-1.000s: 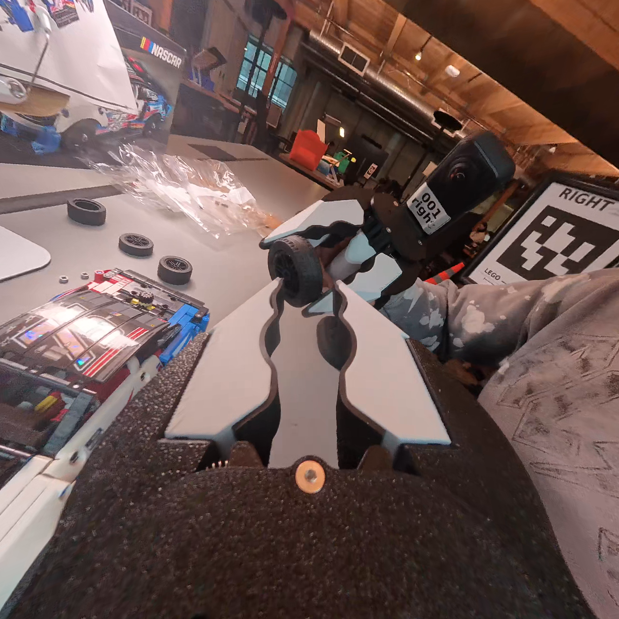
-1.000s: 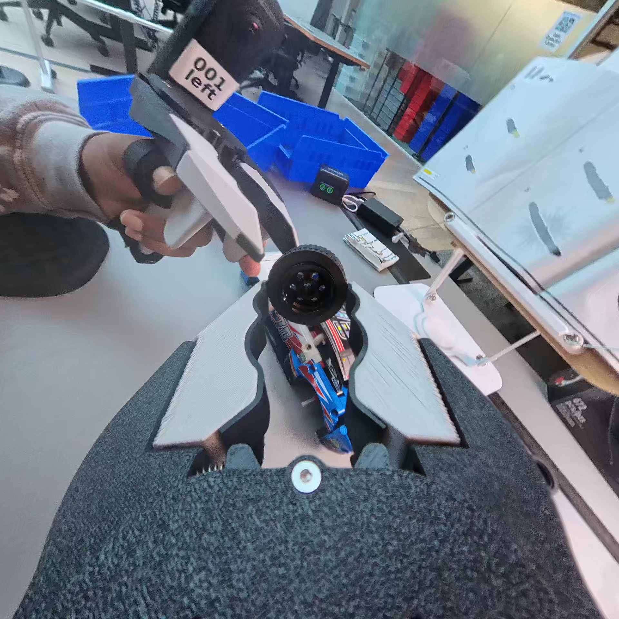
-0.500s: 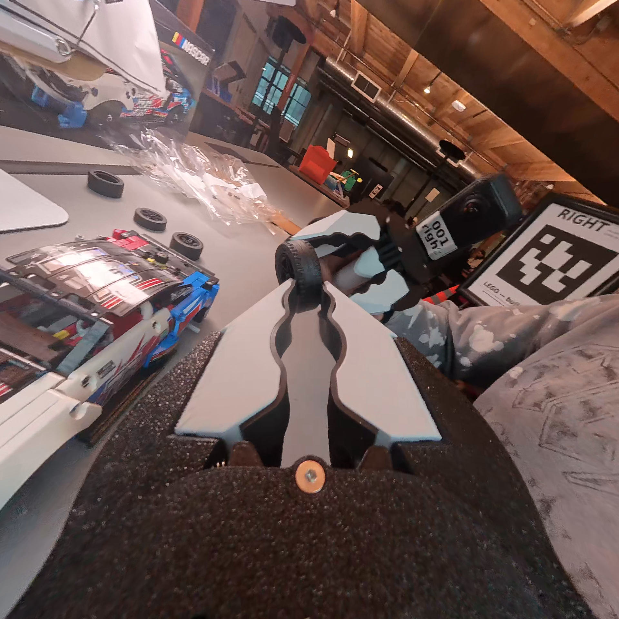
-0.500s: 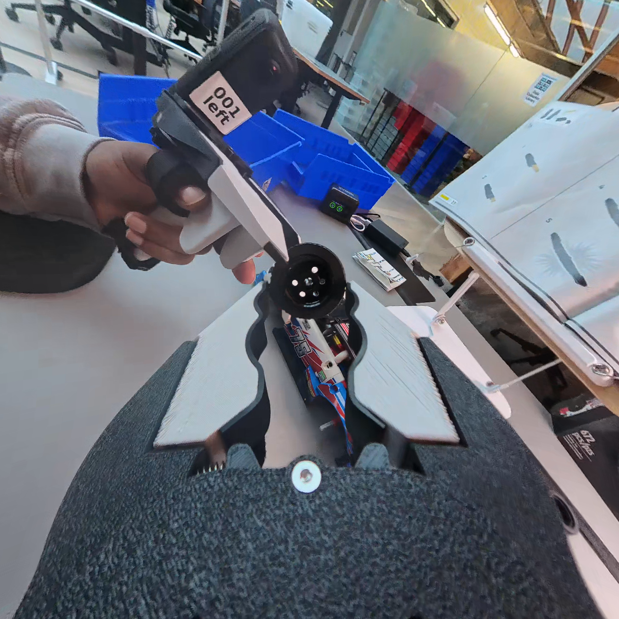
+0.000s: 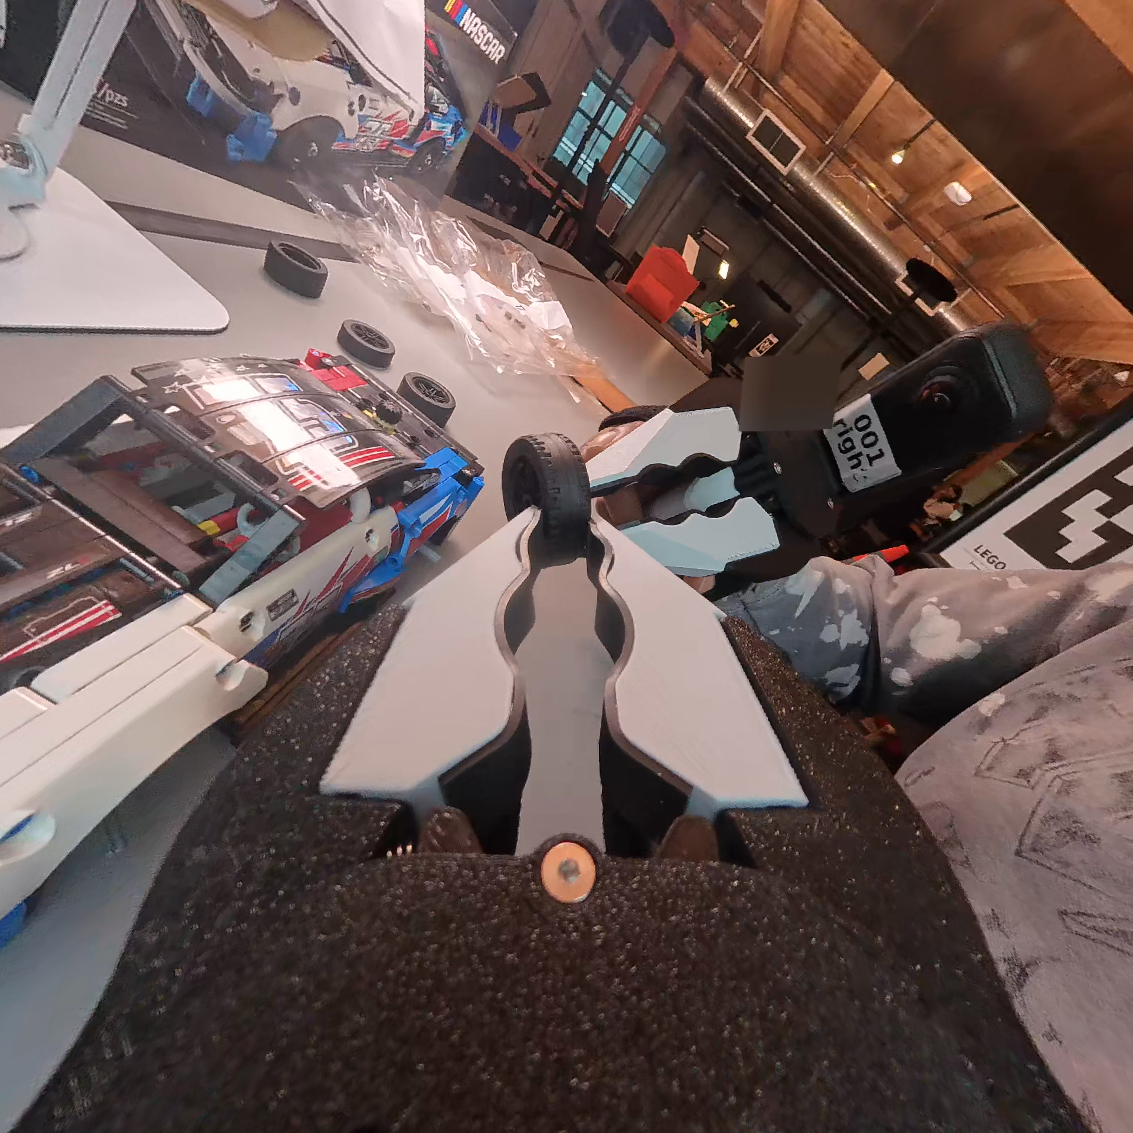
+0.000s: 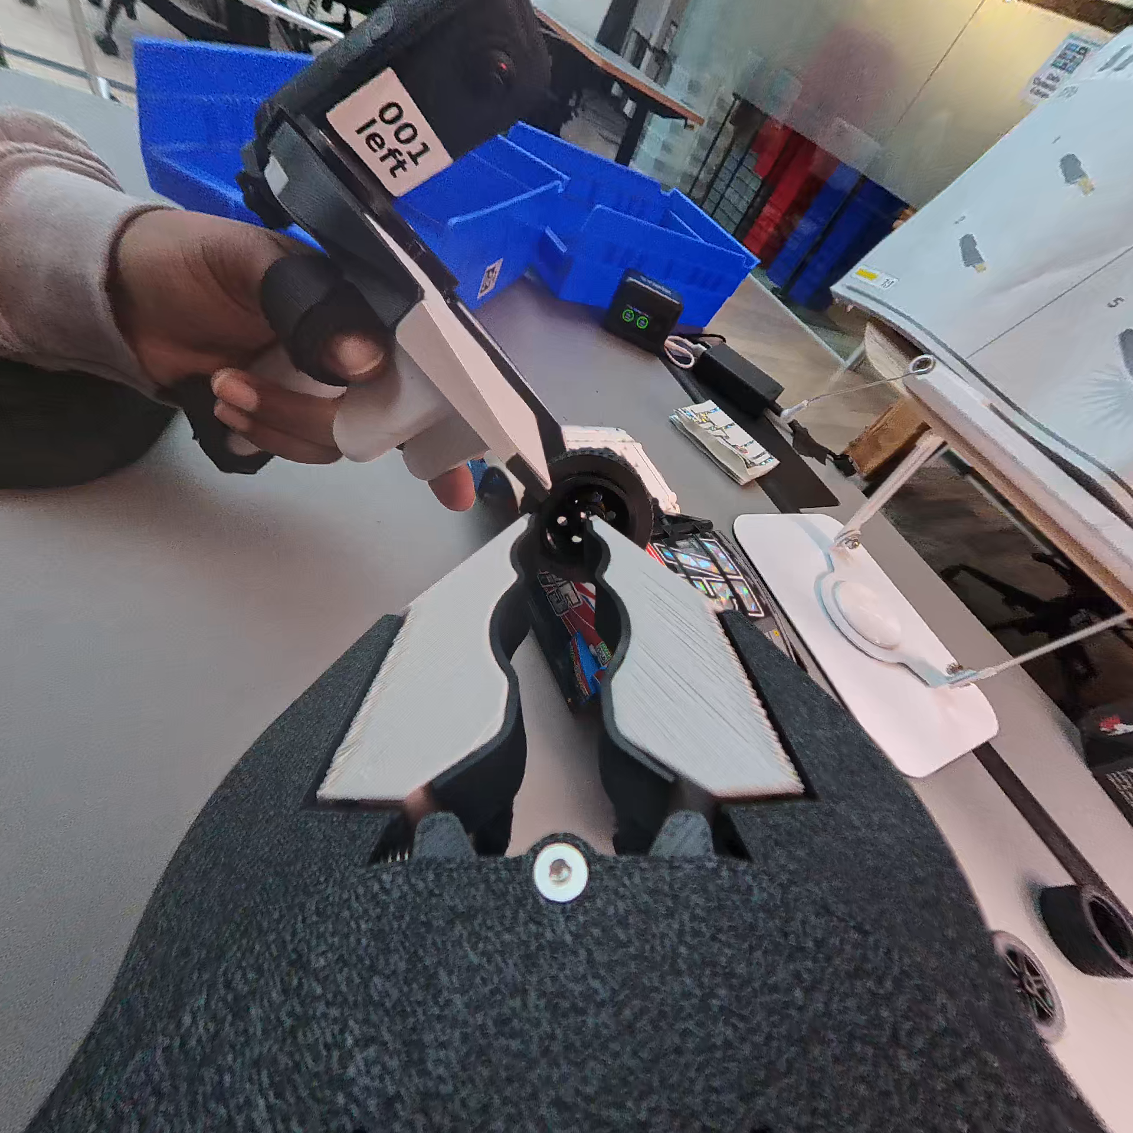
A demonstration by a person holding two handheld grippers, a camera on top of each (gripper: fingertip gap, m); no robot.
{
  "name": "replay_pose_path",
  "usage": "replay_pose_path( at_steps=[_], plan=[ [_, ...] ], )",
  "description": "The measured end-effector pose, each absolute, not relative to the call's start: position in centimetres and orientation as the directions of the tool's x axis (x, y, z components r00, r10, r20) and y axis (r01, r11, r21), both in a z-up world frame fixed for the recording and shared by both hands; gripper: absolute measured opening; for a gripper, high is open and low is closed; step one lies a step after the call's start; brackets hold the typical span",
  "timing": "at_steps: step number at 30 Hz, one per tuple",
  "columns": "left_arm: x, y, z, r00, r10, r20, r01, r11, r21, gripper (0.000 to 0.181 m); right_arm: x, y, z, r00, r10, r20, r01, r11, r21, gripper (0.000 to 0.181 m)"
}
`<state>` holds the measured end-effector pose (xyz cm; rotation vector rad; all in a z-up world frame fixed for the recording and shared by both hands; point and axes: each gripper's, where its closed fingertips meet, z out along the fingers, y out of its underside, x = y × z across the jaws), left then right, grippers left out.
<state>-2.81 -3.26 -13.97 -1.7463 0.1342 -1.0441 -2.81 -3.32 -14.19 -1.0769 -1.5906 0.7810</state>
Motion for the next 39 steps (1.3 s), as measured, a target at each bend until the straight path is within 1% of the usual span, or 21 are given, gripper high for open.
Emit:
replay_pose_path(
  at_steps=[3, 6, 8, 13, 14, 17, 20, 22, 24, 28, 29, 30, 31, 32, 33, 34, 36, 39],
  plan=[
    [-2.9, -2.8, -14.6, 0.622, -0.502, 0.601, 0.400, -0.457, -0.795, 0.009, -3.0, -3.0, -15.0, -0.016, 0.908, 0.419, 0.298, 0.404, -0.865, 0.010],
    [-2.8, -2.5, -15.3, 0.648, -0.460, 0.607, 0.413, -0.458, -0.787, 0.010, -3.2, -2.5, -15.8, 0.080, 0.852, 0.517, 0.354, 0.460, -0.814, 0.010],
    [-3.0, -2.3, -15.3, 0.650, -0.452, 0.611, 0.430, -0.444, -0.786, 0.010, -3.3, -2.3, -15.8, 0.114, 0.844, 0.523, 0.355, 0.457, -0.815, 0.009],
    [-3.0, -2.2, -14.5, 0.615, -0.463, 0.638, 0.469, -0.436, -0.768, 0.010, -3.2, -2.2, -15.0, 0.131, 0.839, 0.528, 0.314, 0.469, -0.825, 0.007],
    [-3.0, -2.2, -14.2, 0.593, -0.467, 0.656, 0.489, -0.439, -0.754, 0.009, -3.2, -2.5, -14.8, 0.113, 0.845, 0.523, 0.302, 0.473, -0.828, 0.000],
    [-3.1, -2.2, -14.0, 0.529, -0.459, 0.714, 0.544, -0.462, -0.700, 0.010, -3.2, -2.6, -14.5, 0.114, 0.824, 0.555, 0.300, 0.504, -0.810, 0.000],
    [-3.0, -2.5, -14.4, 0.510, -0.465, 0.723, 0.534, -0.488, -0.691, 0.010, -3.1, -2.9, -14.8, 0.067, 0.888, 0.456, 0.277, 0.422, -0.863, 0.000],
    [-2.7, -2.8, -14.1, 0.480, -0.497, 0.723, 0.515, -0.508, -0.691, 0.009, -2.8, -3.3, -14.3, 0.000, 0.946, 0.325, 0.223, 0.316, -0.922, 0.000],
    [-2.4, -3.1, -13.9, 0.477, -0.527, 0.703, 0.482, -0.512, -0.711, 0.009, -2.4, -3.7, -14.0, -0.077, 0.975, 0.210, 0.189, 0.221, -0.957, 0.000],
    [-1.7, -3.8, -14.0, 0.464, -0.563, 0.684, 0.437, -0.526, -0.729, 0.010, -1.7, -4.6, -14.0, -0.217, 0.976, -0.002, 0.148, 0.031, -0.989, 0.000],
    [-1.7, -3.8, -14.3, 0.475, -0.560, 0.678, 0.426, -0.528, -0.735, 0.009, -1.5, -4.8, -14.1, -0.247, 0.968, -0.048, 0.145, -0.013, -0.989, 0.000],
    [-2.3, -3.4, -14.9, 0.528, -0.543, 0.653, 0.407, -0.512, -0.756, 0.010, -1.2, -5.3, -13.6, -0.297, 0.950, -0.097, 0.118, -0.064, -0.991, 0.000],
    [-3.1, -3.1, -15.4, 0.540, -0.522, 0.661, 0.416, -0.516, -0.748, 0.009, -0.8, -5.8, -12.6, -0.345, 0.926, -0.156, 0.089, -0.133, -0.987, 0.000],
    [-3.7, -3.1, -15.2, 0.501, -0.508, 0.701, 0.463, -0.527, -0.713, 0.009, -0.8, -5.5, -12.4, -0.326, 0.934, -0.145, 0.085, -0.124, -0.989, 0.000],
    [-4.1, -3.2, -15.0, 0.495, -0.505, 0.708, 0.478, -0.522, -0.706, 0.009, -0.9, -5.1, -12.9, -0.286, 0.955, -0.078, 0.098, -0.052, -0.994, 0.000],
    [-4.3, -3.2, -15.0, 0.513, -0.507, 0.693, 0.469, -0.510, -0.721, 0.009, -1.0, -4.7, -13.1, -0.253, 0.966, -0.051, 0.105, -0.025, -0.994, 0.000],
    [-3.9, -3.2, -14.6, 0.485, -0.513, 0.708, 0.484, -0.516, -0.706, 0.009, -1.4, -3.8, -13.8, -0.189, 0.981, -0.053, 0.132, -0.028, -0.991, 0.000],
    [-3.6, -3.1, -14.5, 0.408, -0.505, 0.760, 0.532, -0.545, -0.648, 0.009, -1.7, -3.7, -14.0, -0.170, 0.984, -0.042, 0.121, -0.021, -0.992, 0.002]
  ],
)
